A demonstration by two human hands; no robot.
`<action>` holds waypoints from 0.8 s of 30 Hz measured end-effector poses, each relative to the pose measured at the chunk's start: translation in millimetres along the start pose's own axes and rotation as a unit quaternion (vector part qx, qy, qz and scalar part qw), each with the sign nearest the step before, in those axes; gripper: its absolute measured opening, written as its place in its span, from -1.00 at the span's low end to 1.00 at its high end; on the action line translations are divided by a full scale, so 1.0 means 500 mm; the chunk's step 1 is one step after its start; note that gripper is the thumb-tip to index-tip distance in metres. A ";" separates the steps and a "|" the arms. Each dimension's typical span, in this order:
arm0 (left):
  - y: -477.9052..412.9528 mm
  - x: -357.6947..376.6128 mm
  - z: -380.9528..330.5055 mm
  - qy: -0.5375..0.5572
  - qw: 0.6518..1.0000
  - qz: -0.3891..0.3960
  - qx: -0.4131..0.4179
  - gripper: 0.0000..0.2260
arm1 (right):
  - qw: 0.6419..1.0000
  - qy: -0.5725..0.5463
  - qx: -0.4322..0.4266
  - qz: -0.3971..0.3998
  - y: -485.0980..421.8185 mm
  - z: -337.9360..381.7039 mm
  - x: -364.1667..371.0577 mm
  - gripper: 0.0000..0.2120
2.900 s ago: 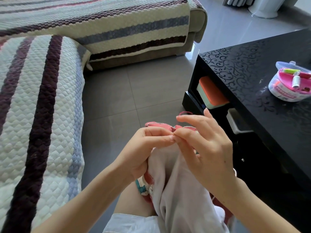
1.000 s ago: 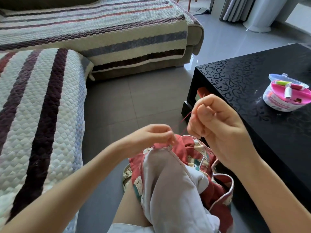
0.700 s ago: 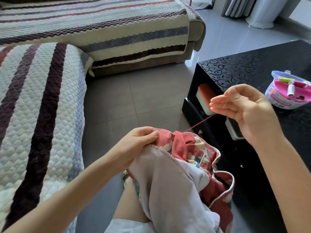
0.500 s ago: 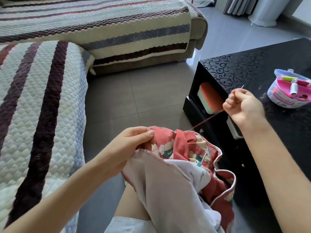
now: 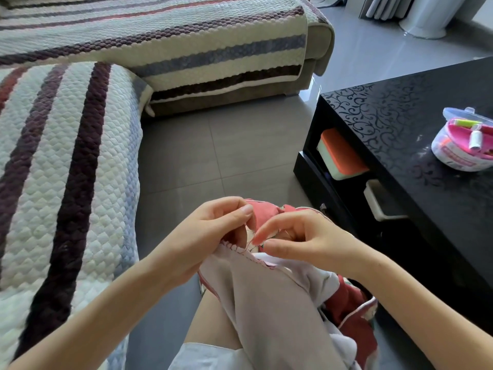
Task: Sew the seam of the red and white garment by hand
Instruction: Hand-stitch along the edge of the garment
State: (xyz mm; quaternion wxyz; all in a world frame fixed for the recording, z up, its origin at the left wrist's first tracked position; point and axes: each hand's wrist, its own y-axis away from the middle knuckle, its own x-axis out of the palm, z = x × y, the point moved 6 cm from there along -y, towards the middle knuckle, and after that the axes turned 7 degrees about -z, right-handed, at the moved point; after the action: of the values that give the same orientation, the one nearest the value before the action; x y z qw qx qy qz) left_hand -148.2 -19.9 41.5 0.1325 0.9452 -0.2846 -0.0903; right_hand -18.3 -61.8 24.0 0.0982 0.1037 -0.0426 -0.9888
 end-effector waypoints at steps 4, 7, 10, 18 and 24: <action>-0.002 -0.002 0.007 0.001 1.000 0.007 -0.006 -0.75 | 0.996 -0.074 -0.022 -0.035 0.002 0.018 -0.016 -0.84; -0.002 -0.004 0.013 0.003 0.999 0.046 -0.011 -0.80 | 0.988 -0.136 -0.042 -0.057 0.005 0.049 -0.043 -0.88; -0.002 -0.007 0.019 0.064 0.992 0.102 -0.034 -0.75 | 0.984 -0.153 -0.061 -0.067 0.002 0.070 -0.057 -0.77; 0.010 -0.018 0.027 -0.004 0.992 0.125 -0.019 -0.65 | 0.973 -0.177 -0.050 -0.137 -0.015 0.082 -0.089 -0.89; 0.012 -0.018 0.024 -0.007 0.997 0.074 -0.003 -0.65 | 0.959 -0.203 -0.071 -0.187 -0.024 0.099 -0.123 -0.88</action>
State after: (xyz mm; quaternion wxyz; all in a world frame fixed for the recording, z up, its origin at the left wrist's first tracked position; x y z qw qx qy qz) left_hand -161.9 -22.1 33.0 0.1394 0.9204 -0.3544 -0.0881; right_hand 27.6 -34.3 83.2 -0.0922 -0.1004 0.0284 -0.9903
